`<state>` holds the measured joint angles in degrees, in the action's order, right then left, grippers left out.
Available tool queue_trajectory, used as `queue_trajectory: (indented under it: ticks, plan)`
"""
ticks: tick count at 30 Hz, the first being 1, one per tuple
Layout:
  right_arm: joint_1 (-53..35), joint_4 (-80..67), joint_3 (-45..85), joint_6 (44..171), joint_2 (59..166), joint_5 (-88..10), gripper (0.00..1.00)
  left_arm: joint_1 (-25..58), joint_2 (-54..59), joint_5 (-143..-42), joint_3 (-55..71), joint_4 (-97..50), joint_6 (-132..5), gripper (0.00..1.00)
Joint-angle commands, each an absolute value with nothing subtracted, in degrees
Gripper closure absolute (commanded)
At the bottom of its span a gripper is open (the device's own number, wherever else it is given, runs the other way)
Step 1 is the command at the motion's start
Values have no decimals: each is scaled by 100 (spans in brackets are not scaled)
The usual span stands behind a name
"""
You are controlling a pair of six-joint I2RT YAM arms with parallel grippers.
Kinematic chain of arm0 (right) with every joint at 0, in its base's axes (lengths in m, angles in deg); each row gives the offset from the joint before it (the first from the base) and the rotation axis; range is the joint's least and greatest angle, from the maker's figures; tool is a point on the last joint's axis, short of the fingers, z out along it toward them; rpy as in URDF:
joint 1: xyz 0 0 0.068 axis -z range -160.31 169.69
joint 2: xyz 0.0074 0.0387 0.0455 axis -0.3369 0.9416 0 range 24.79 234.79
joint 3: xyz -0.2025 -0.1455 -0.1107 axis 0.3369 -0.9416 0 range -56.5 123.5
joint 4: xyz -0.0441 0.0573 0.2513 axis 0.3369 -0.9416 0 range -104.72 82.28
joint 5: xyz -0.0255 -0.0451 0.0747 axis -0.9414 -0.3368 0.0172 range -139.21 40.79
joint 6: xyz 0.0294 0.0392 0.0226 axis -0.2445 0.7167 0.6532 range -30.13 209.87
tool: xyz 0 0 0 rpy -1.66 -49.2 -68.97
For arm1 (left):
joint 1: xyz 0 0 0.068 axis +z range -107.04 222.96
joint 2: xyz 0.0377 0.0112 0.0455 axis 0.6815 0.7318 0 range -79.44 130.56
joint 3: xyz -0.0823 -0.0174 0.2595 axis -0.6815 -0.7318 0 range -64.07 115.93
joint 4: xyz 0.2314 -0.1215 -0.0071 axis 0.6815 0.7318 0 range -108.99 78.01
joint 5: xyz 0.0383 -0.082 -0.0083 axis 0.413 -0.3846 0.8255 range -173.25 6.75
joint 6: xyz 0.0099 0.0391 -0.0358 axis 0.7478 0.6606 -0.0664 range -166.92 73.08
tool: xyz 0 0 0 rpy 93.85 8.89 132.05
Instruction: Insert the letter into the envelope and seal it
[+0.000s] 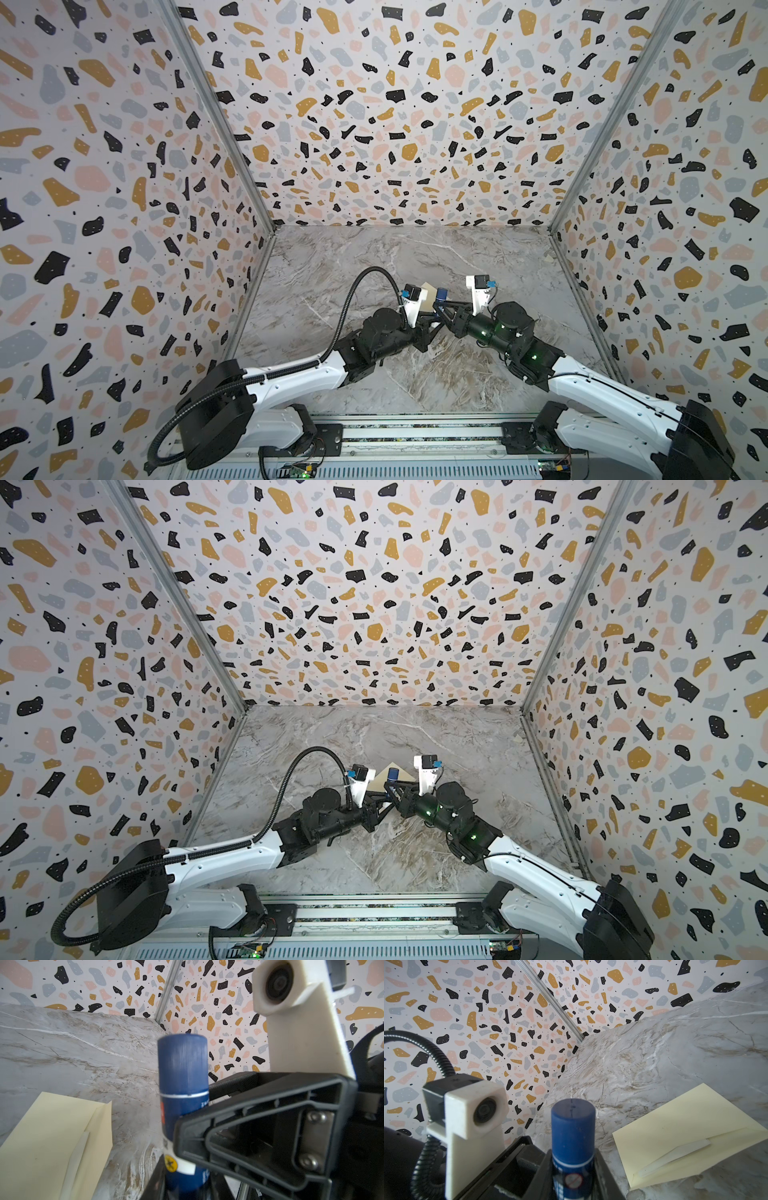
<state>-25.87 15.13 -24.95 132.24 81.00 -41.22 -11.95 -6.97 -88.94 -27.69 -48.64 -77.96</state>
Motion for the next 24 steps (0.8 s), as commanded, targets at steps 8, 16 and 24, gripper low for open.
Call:
queue_trajectory:
  ticks: [8,16,24]
  plan:
    - [-2654,248,-1760,12493,7857,-4276,43,-1202,-961,-8531,-2470,-4349,-6991,100]
    - [-2514,-1352,-800,11618,7573,-4191,10,-1197,-1581,-7922,-2460,-3548,-5665,100]
    - [-1980,-3178,421,10993,7968,-2918,5,-1198,-2119,-7886,-2685,-3396,-4231,100]
